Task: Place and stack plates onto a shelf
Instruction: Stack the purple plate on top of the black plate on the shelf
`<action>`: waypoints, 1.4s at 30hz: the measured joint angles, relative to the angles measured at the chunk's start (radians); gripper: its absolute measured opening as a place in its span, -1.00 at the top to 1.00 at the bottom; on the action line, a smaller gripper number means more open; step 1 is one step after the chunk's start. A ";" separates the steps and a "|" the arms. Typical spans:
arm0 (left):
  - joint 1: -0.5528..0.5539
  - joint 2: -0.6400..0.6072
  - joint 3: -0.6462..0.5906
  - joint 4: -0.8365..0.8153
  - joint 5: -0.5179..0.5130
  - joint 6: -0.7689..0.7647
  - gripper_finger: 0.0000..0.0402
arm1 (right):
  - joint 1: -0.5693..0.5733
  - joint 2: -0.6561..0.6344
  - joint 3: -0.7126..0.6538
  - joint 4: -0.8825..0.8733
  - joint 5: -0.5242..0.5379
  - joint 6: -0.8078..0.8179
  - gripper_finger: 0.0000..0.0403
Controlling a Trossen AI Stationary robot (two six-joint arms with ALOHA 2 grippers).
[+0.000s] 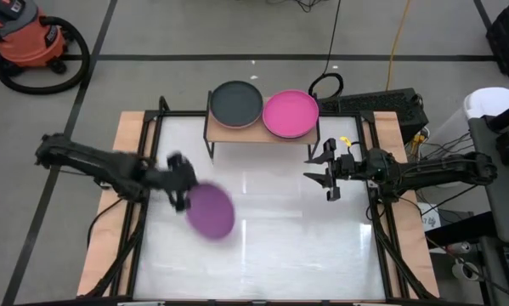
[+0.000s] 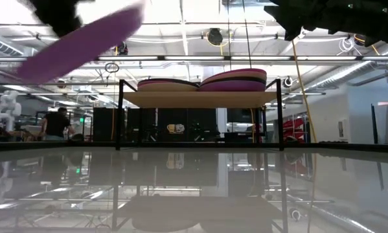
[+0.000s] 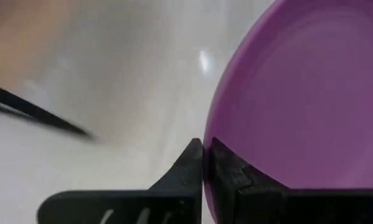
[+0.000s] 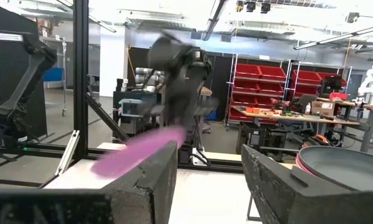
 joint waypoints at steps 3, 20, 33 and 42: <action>0.132 -0.101 0.075 0.073 -0.086 0.075 0.95 | 0.000 0.000 0.000 0.000 0.001 -0.004 0.21; 0.865 0.310 0.654 0.153 0.328 0.290 0.95 | 0.000 0.000 0.000 -0.005 0.075 -0.028 0.21; 1.163 0.653 0.789 0.087 0.492 0.215 0.95 | 0.001 0.001 0.000 -0.030 0.072 -0.023 0.21; 1.242 0.679 0.797 -0.009 0.744 0.323 0.81 | 0.001 0.000 0.000 0.022 0.073 -0.055 0.21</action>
